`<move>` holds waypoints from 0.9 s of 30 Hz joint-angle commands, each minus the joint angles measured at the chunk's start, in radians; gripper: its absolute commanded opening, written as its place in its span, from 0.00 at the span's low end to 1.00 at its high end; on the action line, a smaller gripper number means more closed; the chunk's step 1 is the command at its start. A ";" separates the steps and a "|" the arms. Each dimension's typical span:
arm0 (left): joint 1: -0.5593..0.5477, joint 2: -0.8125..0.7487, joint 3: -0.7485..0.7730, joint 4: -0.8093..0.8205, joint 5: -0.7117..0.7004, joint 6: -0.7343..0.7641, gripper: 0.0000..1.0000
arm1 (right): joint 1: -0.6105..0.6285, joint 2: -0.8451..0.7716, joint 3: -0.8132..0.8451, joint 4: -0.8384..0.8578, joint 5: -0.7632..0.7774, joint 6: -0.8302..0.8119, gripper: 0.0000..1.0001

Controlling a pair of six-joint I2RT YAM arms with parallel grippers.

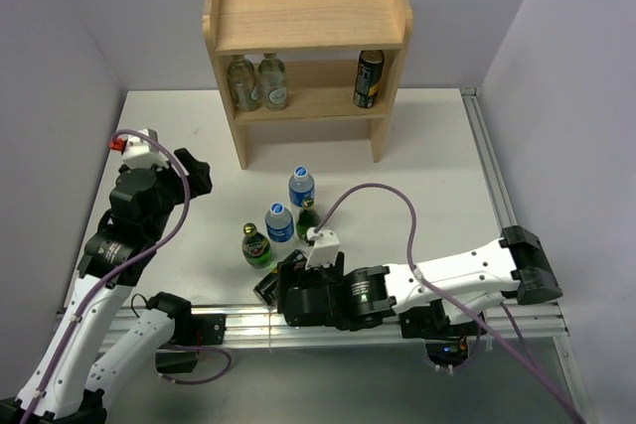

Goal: Place and organize the beverage onto the shelf

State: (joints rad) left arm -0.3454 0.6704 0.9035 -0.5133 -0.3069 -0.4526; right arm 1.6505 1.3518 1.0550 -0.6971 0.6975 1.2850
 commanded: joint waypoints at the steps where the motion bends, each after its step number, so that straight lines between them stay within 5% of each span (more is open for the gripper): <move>1: 0.005 -0.017 -0.005 0.030 0.023 0.017 0.91 | -0.001 0.035 -0.007 0.053 -0.013 0.112 1.00; 14: 0.005 -0.034 -0.005 0.030 0.041 0.018 0.92 | -0.116 0.291 0.016 0.246 -0.136 0.082 1.00; 27: 0.005 -0.048 -0.005 0.032 0.061 0.019 0.92 | -0.187 0.441 0.079 0.235 -0.179 0.076 1.00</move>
State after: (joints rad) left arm -0.3454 0.6376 0.9028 -0.5133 -0.2665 -0.4526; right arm 1.4799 1.7576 1.1137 -0.4557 0.5316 1.3434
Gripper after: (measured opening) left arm 0.916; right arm 0.998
